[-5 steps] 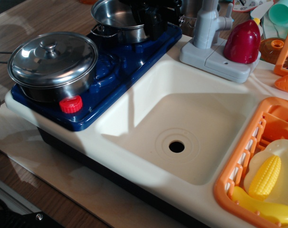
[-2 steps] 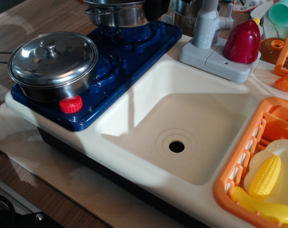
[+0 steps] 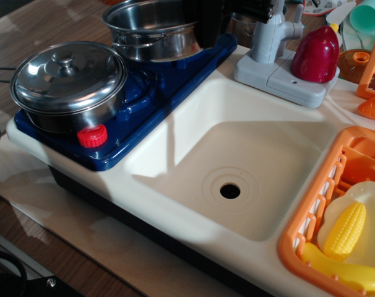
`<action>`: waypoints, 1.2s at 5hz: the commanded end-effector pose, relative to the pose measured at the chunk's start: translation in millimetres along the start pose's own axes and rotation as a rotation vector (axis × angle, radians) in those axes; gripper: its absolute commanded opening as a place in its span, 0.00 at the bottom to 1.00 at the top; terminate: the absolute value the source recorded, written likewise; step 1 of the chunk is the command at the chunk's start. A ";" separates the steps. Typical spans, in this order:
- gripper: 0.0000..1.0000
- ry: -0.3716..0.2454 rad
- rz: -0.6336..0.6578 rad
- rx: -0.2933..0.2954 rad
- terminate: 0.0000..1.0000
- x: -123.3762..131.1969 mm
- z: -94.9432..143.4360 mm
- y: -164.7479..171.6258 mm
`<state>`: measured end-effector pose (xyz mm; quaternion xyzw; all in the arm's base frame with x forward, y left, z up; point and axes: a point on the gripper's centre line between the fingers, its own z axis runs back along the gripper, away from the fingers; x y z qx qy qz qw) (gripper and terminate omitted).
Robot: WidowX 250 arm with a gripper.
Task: Put pan from stove to sink
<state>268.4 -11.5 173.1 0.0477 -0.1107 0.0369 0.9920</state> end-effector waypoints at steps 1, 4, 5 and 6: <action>0.00 -0.082 0.066 -0.032 0.00 -7.3 11.2 -17.5; 0.00 -0.120 0.128 0.001 0.00 -14.2 10.5 -71.0; 1.00 -0.165 0.137 -0.012 0.00 -16.7 5.0 -78.4; 1.00 -0.165 0.137 -0.012 0.00 -16.7 5.0 -78.4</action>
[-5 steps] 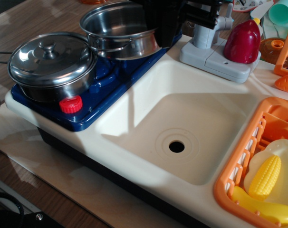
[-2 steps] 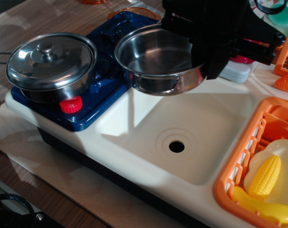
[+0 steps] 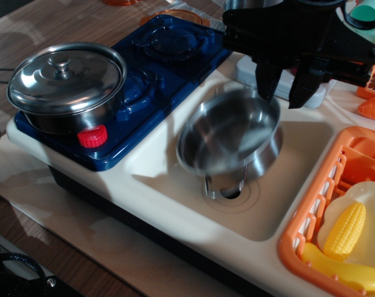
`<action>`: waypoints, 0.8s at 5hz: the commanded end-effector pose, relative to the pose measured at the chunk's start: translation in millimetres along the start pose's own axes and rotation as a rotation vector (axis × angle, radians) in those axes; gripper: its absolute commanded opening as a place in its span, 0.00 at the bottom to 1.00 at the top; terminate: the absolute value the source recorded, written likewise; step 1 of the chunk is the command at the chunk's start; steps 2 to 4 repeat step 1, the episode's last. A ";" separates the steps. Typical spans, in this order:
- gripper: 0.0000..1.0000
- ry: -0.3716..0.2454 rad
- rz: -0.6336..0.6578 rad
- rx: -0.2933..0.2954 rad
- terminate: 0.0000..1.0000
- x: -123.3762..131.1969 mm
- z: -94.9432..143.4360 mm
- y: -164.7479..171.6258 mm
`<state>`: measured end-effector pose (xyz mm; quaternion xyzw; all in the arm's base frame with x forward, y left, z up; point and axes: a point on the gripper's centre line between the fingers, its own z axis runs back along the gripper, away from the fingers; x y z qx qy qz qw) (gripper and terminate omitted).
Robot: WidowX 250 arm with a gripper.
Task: Put pan from stove to sink
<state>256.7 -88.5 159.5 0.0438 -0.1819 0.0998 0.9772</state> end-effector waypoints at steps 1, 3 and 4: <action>1.00 -0.026 0.004 -0.016 1.00 3.3 7.4 -2.2; 1.00 -0.026 0.004 -0.016 1.00 3.3 7.4 -2.2; 1.00 -0.026 0.004 -0.016 1.00 3.3 7.4 -2.2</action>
